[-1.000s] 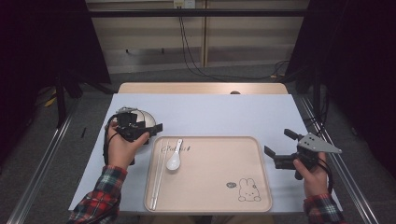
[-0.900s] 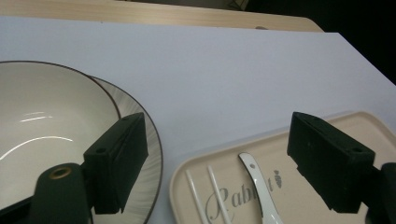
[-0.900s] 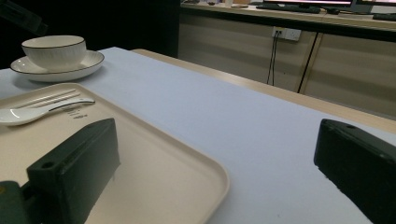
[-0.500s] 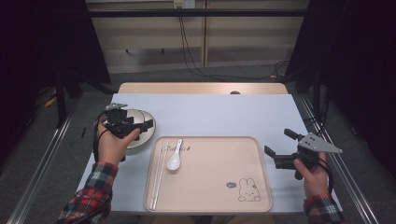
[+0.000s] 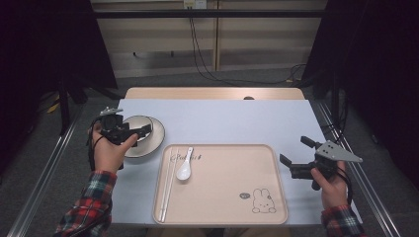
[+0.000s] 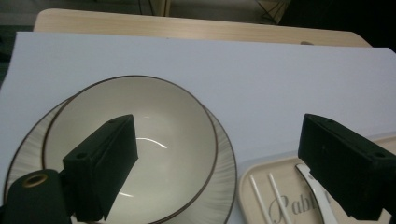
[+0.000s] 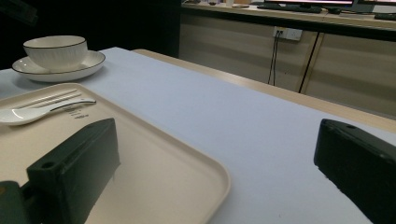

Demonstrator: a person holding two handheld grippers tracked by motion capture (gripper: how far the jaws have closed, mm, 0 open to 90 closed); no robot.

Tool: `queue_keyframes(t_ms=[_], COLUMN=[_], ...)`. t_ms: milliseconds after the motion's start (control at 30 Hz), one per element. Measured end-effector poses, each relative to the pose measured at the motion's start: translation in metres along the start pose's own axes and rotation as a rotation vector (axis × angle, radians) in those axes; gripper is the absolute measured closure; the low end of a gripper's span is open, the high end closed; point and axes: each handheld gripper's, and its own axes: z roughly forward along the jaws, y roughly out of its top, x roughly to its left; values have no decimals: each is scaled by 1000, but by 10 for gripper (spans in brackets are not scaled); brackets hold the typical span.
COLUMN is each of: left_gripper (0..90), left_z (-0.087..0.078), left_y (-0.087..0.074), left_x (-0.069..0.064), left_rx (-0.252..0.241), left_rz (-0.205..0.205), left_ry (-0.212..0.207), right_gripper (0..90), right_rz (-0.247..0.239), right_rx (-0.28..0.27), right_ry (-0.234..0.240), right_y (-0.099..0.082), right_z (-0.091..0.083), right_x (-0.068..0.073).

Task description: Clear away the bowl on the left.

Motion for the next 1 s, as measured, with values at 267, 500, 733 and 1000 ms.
queue_keyframes(t_ms=[267,500,733,1000], left_gripper=[111,111,110,111], left_z=[0,4,9,11], left_y=[-6,-11,-14,-12], left_x=[17,29,36,41], left_rx=[5,8,19,13], left_rz=[-39,-62,-100,-122], left_ry=[31,63,81,86], right_gripper=[0,0,0,0], right_rz=[-1,1,-1,0], right_rx=[-1,-3,-8,-11], right_ry=[-6,1,0,1], right_y=[0,0,0,1], right_z=[0,0,0,0], right_x=[0,0,0,0])
